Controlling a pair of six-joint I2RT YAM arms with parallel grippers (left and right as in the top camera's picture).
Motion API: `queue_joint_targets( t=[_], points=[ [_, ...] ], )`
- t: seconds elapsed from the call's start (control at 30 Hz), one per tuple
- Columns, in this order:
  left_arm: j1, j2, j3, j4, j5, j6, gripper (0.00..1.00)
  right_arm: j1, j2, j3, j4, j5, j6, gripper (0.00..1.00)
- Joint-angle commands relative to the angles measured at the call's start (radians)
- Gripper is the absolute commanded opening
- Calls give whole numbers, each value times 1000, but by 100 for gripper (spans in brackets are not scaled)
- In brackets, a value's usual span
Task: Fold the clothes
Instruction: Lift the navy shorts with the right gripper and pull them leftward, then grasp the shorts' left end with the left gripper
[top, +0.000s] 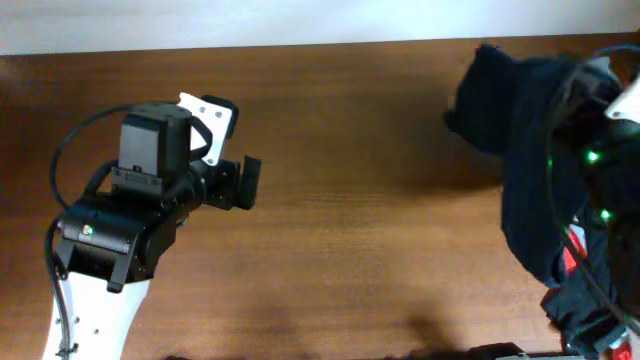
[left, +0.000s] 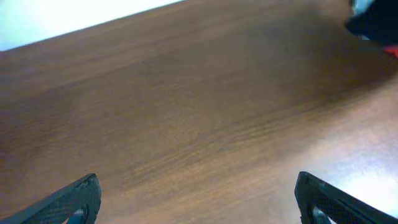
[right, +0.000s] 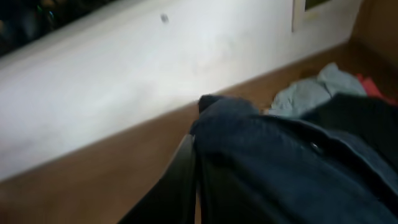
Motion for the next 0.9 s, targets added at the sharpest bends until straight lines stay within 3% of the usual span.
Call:
queue_joint_targets(
  t=[0.0,0.13,0.5,0.53,0.63,0.73,0.87],
  points=[
    [-2,-38,13,15,-76,-46,99,18,94,13,-20,-89,17,4],
    [-2,-69,16,25,-157,-93,99,83,236,12,-26,-200,35,4],
    [-2,-168,41,24,-184,-92,99,371,628,12,78,-232,250,4],
    [-2,-173,41,24,-187,-89,99,395,652,12,96,-234,254,7],
    [-2,-179,41,24,-187,-89,99,479,697,12,150,-242,252,32],
    [-2,-179,41,22,-187,-89,99,537,695,13,180,-227,206,49],
    [-2,-171,41,21,-187,-89,99,563,658,14,146,-108,200,66]
  ],
)
